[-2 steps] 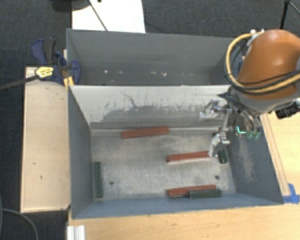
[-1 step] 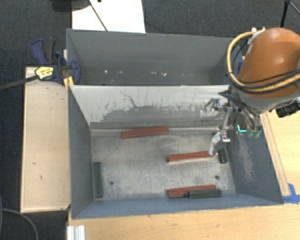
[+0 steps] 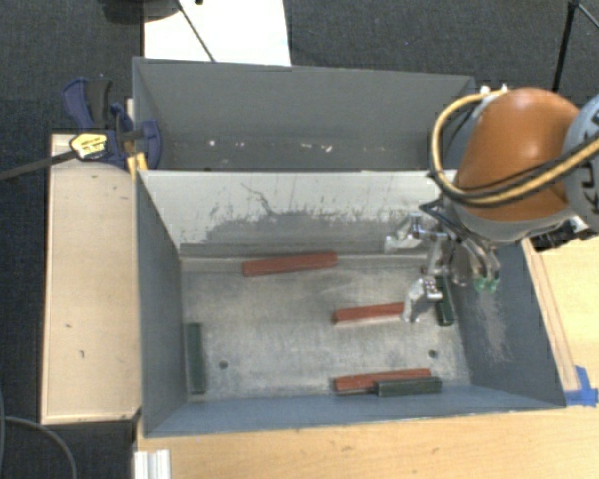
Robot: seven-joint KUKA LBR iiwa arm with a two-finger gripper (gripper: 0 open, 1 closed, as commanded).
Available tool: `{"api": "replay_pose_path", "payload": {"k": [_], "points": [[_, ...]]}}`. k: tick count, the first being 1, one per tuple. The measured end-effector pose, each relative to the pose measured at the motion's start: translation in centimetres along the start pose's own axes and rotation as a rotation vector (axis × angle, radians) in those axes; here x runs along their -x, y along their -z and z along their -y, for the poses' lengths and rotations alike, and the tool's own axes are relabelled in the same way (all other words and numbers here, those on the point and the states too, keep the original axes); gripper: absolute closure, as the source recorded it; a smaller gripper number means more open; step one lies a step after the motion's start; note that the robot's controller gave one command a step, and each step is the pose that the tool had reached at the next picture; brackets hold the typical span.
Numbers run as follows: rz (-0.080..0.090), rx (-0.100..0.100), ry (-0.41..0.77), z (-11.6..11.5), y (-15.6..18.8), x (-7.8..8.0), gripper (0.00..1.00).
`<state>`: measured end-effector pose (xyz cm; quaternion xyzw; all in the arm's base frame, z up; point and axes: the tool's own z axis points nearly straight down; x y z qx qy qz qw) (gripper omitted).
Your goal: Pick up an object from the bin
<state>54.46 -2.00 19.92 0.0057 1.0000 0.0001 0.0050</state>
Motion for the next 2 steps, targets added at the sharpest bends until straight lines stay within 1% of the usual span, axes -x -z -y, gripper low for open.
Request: {"api": "replay_pose_path", "payload": {"k": [1,2], "points": [[-0.006,0.000,-0.101,-0.31,-4.60,0.46,0.00],[-0.007,0.000,-0.124,-0.45,-5.55,0.54,0.00]]}}
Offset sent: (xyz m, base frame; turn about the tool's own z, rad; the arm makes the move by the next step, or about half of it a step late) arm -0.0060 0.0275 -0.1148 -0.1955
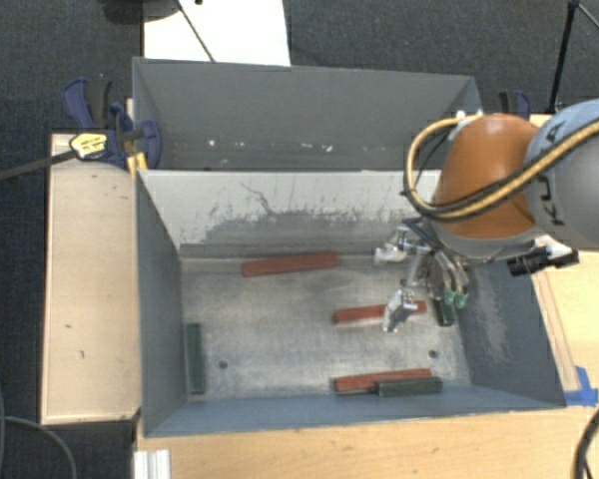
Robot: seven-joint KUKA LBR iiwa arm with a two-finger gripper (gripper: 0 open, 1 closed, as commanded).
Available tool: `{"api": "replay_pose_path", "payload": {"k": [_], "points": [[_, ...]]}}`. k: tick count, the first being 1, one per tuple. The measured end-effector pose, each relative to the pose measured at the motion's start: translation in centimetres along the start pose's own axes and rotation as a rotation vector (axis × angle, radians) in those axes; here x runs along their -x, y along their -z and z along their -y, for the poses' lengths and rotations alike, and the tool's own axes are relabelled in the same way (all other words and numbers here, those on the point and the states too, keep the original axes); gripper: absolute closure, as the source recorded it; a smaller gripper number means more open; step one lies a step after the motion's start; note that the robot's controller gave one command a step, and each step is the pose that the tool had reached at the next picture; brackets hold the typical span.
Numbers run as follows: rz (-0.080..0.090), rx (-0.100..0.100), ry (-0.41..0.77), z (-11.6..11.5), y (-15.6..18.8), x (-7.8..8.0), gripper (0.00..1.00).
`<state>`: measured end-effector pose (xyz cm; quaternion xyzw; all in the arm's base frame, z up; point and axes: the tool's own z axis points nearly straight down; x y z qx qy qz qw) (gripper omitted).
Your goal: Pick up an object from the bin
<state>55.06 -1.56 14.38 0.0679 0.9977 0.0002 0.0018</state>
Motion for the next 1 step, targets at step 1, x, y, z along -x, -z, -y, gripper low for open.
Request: {"api": "replay_pose_path", "payload": {"k": [1], "points": [[-0.003,0.001,0.222,2.17,0.67,-0.96,0.00]]}}
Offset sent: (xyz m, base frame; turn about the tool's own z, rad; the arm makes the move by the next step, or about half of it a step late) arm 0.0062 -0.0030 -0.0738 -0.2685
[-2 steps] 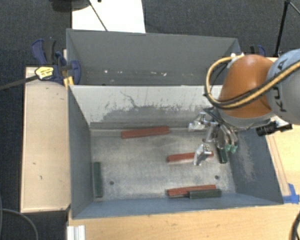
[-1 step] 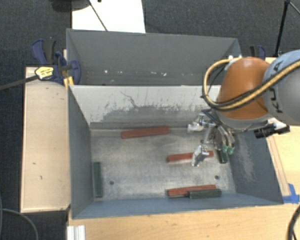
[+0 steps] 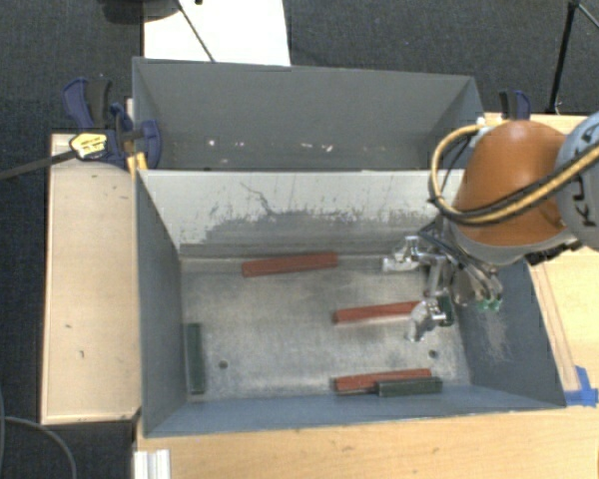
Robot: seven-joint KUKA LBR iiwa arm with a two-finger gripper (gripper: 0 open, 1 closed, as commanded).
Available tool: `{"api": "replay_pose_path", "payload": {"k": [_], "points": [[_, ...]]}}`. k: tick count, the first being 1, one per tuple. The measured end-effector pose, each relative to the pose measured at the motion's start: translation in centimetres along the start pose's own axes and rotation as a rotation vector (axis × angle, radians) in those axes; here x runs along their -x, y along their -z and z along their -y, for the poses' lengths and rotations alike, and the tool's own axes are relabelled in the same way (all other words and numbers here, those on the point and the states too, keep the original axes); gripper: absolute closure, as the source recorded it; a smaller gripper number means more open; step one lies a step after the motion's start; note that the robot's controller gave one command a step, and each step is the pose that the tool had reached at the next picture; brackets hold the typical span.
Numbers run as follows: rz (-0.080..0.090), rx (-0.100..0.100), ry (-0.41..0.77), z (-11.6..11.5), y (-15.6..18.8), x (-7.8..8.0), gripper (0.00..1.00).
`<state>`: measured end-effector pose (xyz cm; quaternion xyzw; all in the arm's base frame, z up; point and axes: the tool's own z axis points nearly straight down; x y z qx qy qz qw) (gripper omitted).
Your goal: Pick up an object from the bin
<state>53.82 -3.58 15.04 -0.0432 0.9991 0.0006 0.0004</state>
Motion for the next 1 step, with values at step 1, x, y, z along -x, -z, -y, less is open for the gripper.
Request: {"api": "replay_pose_path", "payload": {"k": [1], "points": [[0.015,-0.002,0.045,-1.51,-7.50,2.51,1.00]]}}
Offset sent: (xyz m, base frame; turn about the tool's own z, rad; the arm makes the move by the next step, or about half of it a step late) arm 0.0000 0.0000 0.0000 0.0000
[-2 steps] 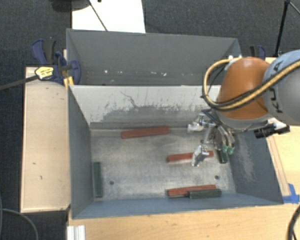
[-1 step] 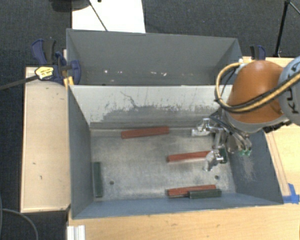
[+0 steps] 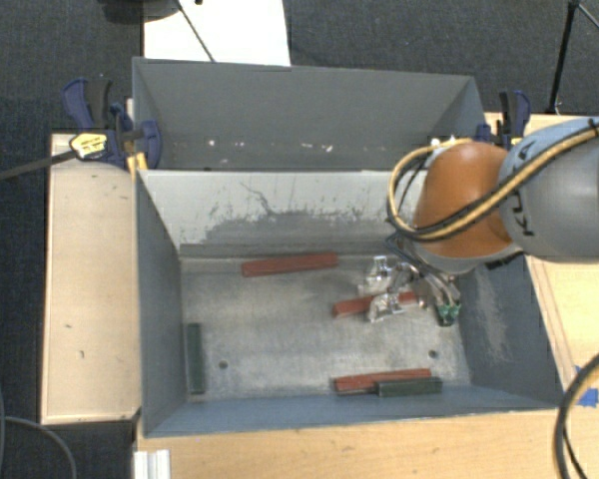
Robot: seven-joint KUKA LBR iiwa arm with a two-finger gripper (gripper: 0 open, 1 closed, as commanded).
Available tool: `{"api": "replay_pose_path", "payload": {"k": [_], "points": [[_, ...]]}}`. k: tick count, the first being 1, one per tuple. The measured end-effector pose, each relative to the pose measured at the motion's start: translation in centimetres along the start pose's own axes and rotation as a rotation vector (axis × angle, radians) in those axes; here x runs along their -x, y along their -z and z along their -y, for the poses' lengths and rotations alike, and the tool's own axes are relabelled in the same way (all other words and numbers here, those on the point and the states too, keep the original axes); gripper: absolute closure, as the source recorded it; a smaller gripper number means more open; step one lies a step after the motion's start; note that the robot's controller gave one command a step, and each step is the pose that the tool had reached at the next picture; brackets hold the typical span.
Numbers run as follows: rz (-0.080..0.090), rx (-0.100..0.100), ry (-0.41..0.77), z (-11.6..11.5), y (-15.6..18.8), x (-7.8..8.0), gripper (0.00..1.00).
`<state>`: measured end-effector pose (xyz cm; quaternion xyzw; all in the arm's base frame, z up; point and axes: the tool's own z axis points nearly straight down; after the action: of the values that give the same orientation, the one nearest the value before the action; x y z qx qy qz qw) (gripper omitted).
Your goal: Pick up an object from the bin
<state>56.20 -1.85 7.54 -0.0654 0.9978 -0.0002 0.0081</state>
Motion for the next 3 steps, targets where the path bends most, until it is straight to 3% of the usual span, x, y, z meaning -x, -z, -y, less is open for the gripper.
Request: {"api": "replay_pose_path", "payload": {"k": [2,3], "points": [[-0.003,0.000,0.000,0.0,0.2,-0.1,1.00],[-0.001,-0.001,0.091,-0.4,2.8,-3.7,1.00]]}}
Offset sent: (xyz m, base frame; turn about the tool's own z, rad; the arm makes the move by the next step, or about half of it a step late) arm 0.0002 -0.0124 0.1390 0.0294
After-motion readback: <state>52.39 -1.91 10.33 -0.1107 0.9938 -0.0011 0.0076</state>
